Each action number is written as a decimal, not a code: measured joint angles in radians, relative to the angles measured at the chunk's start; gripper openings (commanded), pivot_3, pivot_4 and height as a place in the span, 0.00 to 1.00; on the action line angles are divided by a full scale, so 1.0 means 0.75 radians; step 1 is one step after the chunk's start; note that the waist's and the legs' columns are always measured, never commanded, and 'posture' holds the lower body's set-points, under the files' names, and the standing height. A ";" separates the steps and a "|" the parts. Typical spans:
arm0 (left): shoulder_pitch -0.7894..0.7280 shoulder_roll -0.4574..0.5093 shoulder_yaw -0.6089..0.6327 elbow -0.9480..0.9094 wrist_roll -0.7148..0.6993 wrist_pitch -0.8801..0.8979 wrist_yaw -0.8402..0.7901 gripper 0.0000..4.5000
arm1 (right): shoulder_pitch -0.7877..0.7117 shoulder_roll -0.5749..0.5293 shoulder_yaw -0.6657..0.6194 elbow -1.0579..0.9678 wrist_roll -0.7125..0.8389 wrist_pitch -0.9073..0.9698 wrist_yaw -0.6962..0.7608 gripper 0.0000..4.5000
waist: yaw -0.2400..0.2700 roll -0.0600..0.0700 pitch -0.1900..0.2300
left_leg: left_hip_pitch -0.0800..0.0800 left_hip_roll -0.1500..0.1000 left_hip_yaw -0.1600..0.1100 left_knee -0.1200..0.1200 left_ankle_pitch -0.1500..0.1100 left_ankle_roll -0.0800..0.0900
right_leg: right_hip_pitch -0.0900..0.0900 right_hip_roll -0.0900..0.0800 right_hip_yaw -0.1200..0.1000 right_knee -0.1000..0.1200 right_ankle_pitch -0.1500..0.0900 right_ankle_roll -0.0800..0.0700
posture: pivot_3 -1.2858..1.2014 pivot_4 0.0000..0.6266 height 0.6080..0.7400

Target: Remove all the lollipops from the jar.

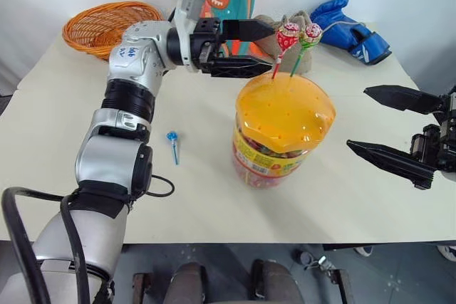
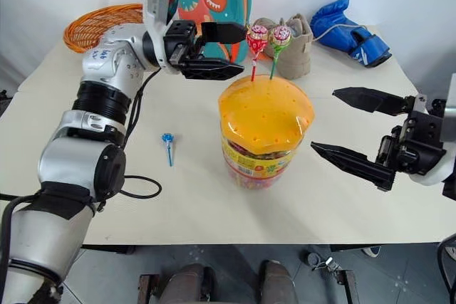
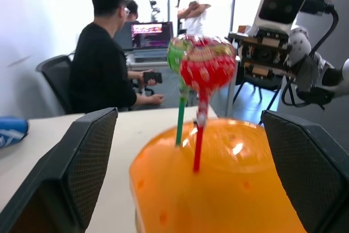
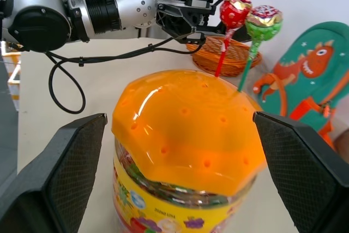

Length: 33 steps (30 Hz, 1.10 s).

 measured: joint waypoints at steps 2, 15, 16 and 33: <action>-0.015 -0.024 0.005 0.034 0.016 -0.005 0.012 0.99 | 0.028 0.013 -0.005 -0.010 -0.001 -0.010 -0.012 1.00 | 0.002 0.000 0.000 | 0.000 0.000 0.000 0.000 0.000 0.000 | 0.000 0.000 0.000 0.000 0.000 0.000 | 0.52 0.24 1.00; -0.067 -0.071 0.028 0.113 0.075 -0.025 0.005 0.34 | 0.082 0.026 -0.043 -0.050 0.000 -0.028 -0.066 1.00 | 0.004 0.000 0.000 | -0.001 0.000 0.000 0.000 0.000 0.000 | 0.000 0.000 0.000 -0.002 0.001 0.001 | 0.52 0.24 1.00; -0.067 -0.071 0.027 0.110 0.077 -0.023 -0.002 0.27 | 0.082 0.026 -0.043 -0.049 -0.001 -0.033 -0.067 1.00 | 0.004 0.000 0.000 | -0.001 0.000 0.000 0.000 0.000 0.000 | 0.000 0.000 0.000 -0.002 0.001 0.001 | 0.52 0.24 1.00; 0.091 0.088 0.108 -0.442 -0.022 0.376 0.153 0.01 | 0.005 0.003 -0.020 0.049 -0.021 -0.053 -0.019 1.00 | 0.000 0.001 0.000 | -0.001 0.000 -0.001 0.001 0.000 0.000 | 0.000 0.000 0.000 -0.001 0.001 0.001 | 0.52 0.24 1.00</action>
